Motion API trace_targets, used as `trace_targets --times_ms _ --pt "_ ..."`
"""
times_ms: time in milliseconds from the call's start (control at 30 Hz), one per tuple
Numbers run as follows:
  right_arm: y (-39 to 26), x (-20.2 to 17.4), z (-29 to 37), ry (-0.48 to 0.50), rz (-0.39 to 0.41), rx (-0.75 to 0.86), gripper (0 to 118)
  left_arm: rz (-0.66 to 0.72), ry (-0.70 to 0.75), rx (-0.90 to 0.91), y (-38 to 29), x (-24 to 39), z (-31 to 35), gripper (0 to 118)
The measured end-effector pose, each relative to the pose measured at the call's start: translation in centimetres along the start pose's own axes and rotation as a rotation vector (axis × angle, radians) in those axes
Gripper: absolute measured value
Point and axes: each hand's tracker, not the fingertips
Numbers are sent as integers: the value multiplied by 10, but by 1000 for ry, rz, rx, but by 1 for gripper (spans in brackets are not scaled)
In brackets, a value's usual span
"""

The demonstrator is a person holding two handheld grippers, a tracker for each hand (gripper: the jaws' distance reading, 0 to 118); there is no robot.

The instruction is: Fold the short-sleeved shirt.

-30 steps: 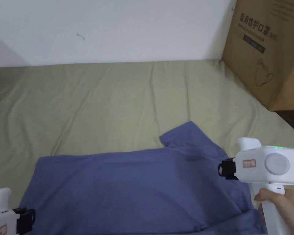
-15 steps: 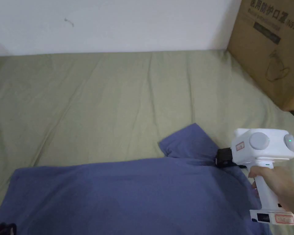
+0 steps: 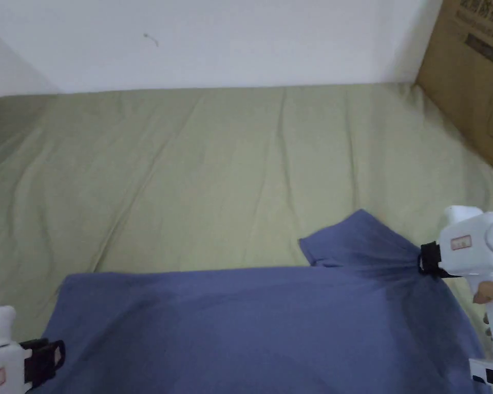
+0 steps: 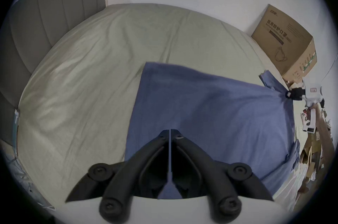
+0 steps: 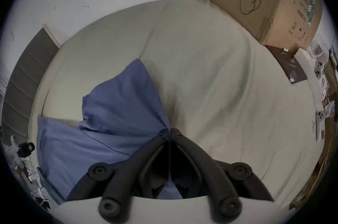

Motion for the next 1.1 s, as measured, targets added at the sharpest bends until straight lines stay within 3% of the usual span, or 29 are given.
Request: trace_targets --times_ms 33,133,167,333,533,600,633,733,767,800,867,1100 --pt "0 -1 0 -2 0 2 0 1 -2 4 9 -1 -5 21" --pt "1 -1 -6 -13 13 -6 0 -14 17 -2 43 -3 -27 99" --pt "0 -1 -8 -13 14 -10 0 -23 25 -8 51 7 -28 105" --pt "0 4 -17 -17 23 -21 0 -16 75 -3 109 -22 -76 104" --pt "0 8 -18 -2 16 -14 0 65 61 -115 120 -29 -129 99" --pt "0 8 -17 -2 22 -18 0 21 108 -124 108 -24 -136 89" --pt "0 8 -17 -1 26 -19 0 4 119 -111 109 -22 -133 69" --pt "-1 6 -9 5 20 -4 0 -43 116 -98 120 -22 -117 45" --pt "-1 4 -4 21 13 6 0 -39 59 -109 123 -25 -114 17" --pt "0 3 1 36 9 12 0 9 -14 -116 124 -26 -110 1" --pt "-1 1 10 27 8 33 0 -21 48 -100 120 -16 -93 1" --pt "-10 4 65 42 6 79 0 -117 45 -36 114 -10 -40 1"
